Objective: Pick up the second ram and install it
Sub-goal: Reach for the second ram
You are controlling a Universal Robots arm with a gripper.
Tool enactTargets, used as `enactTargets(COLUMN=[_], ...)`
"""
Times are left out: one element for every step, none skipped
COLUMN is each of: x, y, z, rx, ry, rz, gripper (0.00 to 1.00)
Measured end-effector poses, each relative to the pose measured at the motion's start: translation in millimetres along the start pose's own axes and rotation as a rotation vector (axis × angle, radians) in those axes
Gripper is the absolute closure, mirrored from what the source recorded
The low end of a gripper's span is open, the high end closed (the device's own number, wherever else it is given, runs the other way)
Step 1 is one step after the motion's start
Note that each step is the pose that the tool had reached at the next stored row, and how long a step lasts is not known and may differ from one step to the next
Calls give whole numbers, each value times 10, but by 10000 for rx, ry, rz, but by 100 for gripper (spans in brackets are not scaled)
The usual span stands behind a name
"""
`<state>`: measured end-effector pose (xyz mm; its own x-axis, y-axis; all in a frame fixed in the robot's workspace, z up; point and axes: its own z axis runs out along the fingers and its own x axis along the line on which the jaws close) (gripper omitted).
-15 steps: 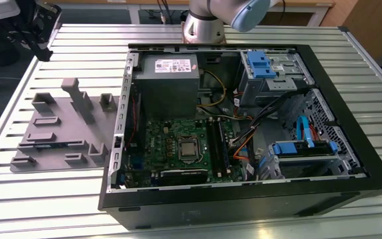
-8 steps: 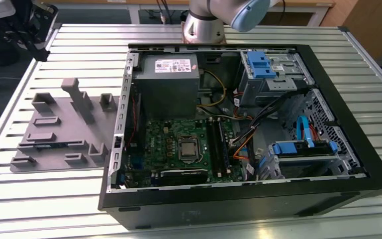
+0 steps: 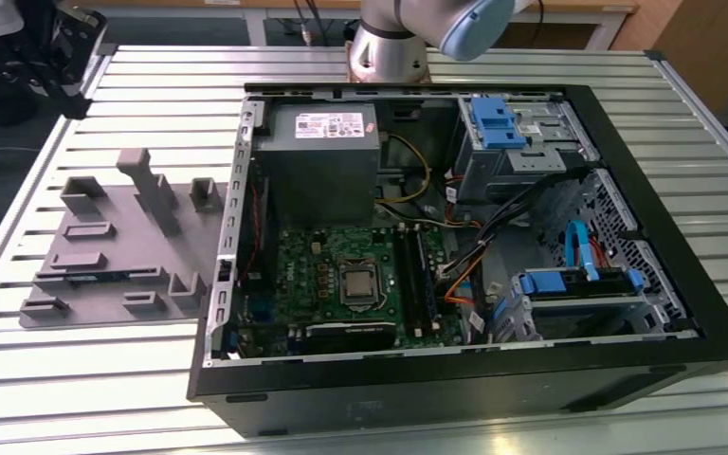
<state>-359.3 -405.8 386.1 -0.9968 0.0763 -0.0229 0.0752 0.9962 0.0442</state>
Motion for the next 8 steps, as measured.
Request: enactTargets(x=[4,9,14,22,29,35,37,38], y=[-5,-9,-13,-15,-16,-16,-16,-16], z=[0,0,-1,-1,-1,-1,-2,-2], rx=[0,0,0,0,0,0,0,0], ry=[0,1,1,1,1,1,1,1], rz=[1,0,0,0,0,-1,-2,-2], gripper=[89,89,89,89,89,89,89,89])
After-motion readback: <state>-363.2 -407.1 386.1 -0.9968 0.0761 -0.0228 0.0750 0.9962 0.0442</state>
